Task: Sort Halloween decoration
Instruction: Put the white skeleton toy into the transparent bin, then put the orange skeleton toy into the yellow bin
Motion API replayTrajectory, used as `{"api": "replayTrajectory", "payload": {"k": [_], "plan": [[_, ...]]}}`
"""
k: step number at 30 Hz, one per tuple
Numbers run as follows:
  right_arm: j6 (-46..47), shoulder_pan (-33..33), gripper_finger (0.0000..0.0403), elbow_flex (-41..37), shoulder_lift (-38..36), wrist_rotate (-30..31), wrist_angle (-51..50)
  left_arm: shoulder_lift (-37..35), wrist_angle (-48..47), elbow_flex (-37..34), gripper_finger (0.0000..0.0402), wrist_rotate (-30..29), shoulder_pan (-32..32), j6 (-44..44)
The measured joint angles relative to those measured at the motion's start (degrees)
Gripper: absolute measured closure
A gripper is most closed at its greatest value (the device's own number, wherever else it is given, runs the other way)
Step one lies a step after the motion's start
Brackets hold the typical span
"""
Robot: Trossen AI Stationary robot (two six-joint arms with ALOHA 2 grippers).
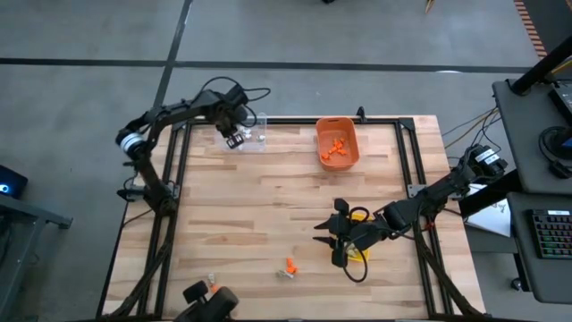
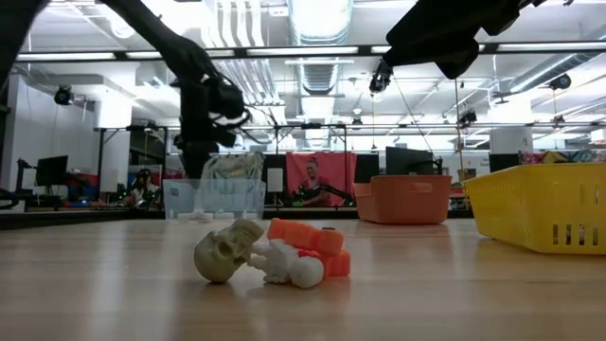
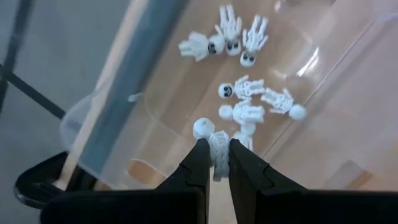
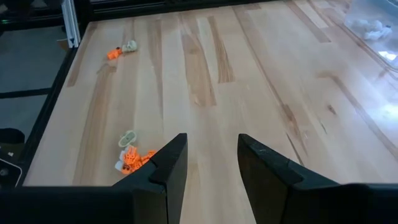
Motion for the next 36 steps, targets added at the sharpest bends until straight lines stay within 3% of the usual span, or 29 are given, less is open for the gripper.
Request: {"api": "replayTrajectory", "payload": {"k": [7,15,27,36], "plan": [[0.0,0.0,0.0271,0.0,0.0,0.0,0.0,5.6,-1.3,2.8,0.0389,0.0,0.1,0.6],[0.3,0.0,0.0271,0.0,0.0,0.0,0.0,6.6,0.8,2.6,0.0385,-0.1,0.2,0.0],[0.3,0.0,0.0271,0.0,0.0,0.0,0.0,6.6,1.1,2.3,0.0323,-0.5,0.2,-1.8],[0.3,0.0,0.0271,-0.1,0.3,0.0,0.1,6.1,1.0,2.3,0.0313,-0.5,0.0,-4.0]]}}
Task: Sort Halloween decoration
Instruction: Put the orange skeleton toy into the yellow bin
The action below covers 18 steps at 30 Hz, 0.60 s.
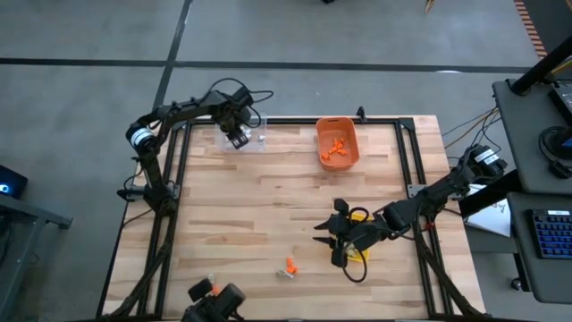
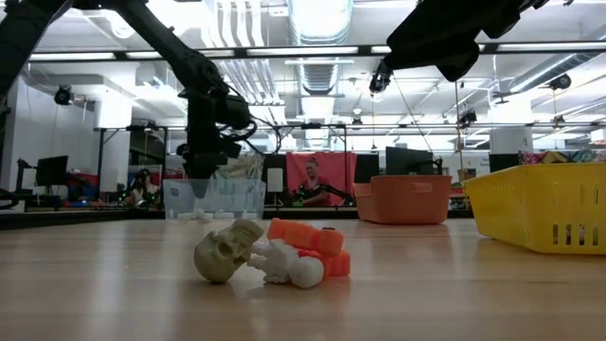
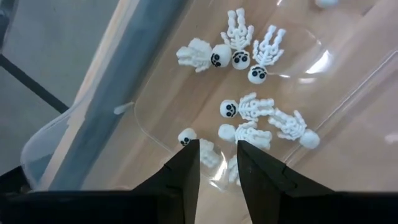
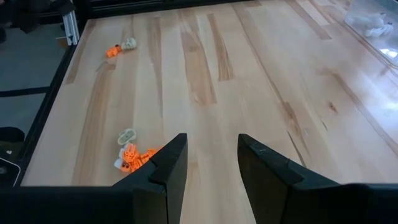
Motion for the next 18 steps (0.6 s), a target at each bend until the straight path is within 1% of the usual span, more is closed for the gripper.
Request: {"api": "replayTrajectory", "payload": {"k": [5,10,13,18], "plan": [[0.0,0.0,0.0271,0.0,0.0,0.0,0.0,-3.8,0.0,0.0,0.0313,0.2,-1.4,-1.9],[-0.2,0.0,0.0271,0.0,0.0,0.0,0.0,-10.8,0.6,-0.5,0.0313,1.0,-5.1,-4.8],[-0.3,0.0,0.0271,0.0,0.0,0.0,0.0,-15.9,2.8,-2.3,0.0313,1.9,-8.9,-6.7],[-0.4,0.0,0.0271,0.0,0.0,0.0,0.2,-25.3,7.8,-7.0,0.0312,1.9,-17.4,-10.3]]}}
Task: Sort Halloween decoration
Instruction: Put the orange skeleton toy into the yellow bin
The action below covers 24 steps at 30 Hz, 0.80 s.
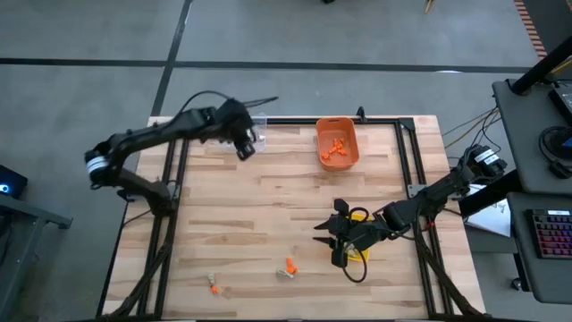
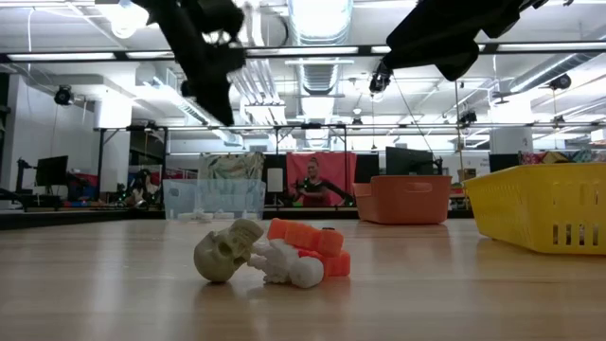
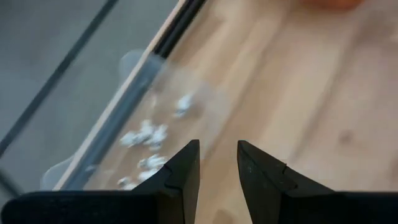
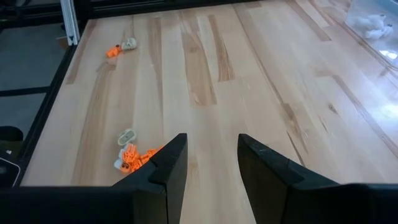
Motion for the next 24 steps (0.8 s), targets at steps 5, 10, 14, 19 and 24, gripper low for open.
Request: {"api": "replayTrajectory", "payload": {"k": [5,10,14,19,24], "plan": [[0.0,0.0,0.0271,0.0,0.0,0.0,0.2,-8.5,3.2,-5.2,0.0312,-0.6,-9.0,-4.9],[0.0,0.0,0.0271,0.0,0.0,0.0,0.3,-15.0,4.8,-9.6,0.0312,-2.6,-18.5,-11.5],[-0.3,0.0,0.0271,0.0,0.0,0.0,0.3,-17.7,6.4,-12.2,0.0312,-5.1,-26.8,-17.3],[-0.7,0.0,0.0271,0.0,0.0,0.0,0.3,-17.4,7.8,-13.4,0.0312,-8.5,-36.9,-22.9],[-0.7,-0.3,0.0271,0.0,0.0,0.1,0.3,-14.9,7.8,-13.4,0.0312,-10.8,-45.4,-26.7]]}}
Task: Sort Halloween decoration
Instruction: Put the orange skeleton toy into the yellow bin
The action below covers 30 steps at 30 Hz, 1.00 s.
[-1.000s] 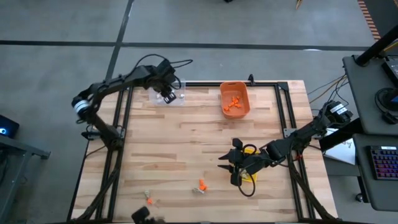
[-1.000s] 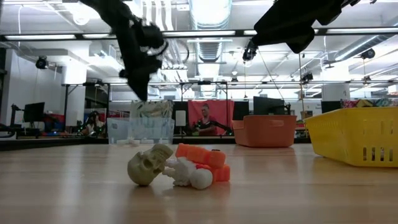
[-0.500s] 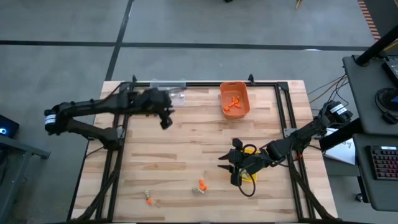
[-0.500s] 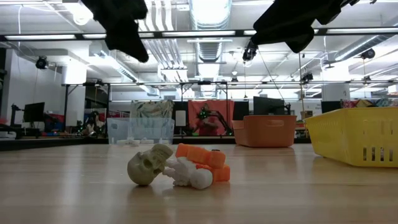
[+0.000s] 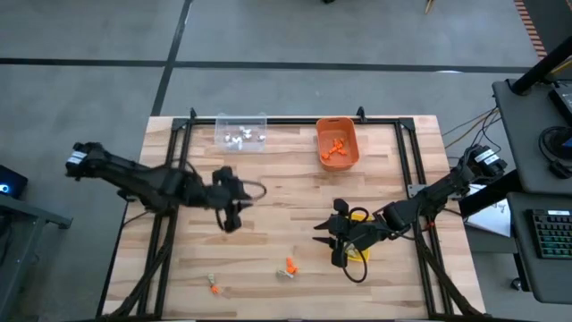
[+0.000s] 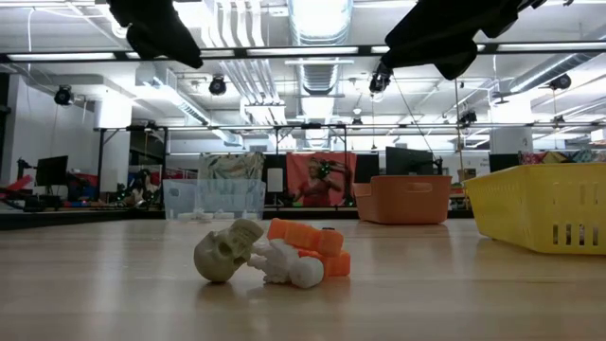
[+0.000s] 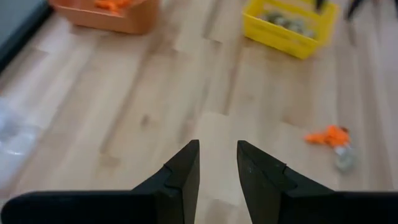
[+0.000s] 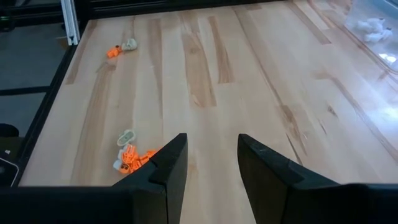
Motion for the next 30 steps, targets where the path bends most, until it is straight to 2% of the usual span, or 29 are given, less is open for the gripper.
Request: {"api": "replayTrajectory", "payload": {"k": [7,14,18,25,30], "plan": [[0.7,-1.8,0.0271,0.0,0.0,0.0,0.3,5.8,0.9,0.0,0.0312,-0.3,-8.3,-0.9],[1.7,-3.5,0.0271,0.0,0.0,-0.2,2.2,14.6,6.4,0.0,0.0312,-2.0,-13.2,0.3],[4.4,-4.6,0.0271,0.0,0.0,-4.0,2.2,19.9,11.7,0.0,0.0313,-7.0,-14.5,1.8],[8.2,-4.9,0.0271,0.0,0.0,-11.2,2.1,27.5,21.7,0.0,0.0313,-7.4,-14.6,5.5],[9.0,-4.9,0.0271,0.0,0.0,-12.8,2.1,31.7,30.9,0.0,0.0313,-7.4,-14.6,11.3]]}}
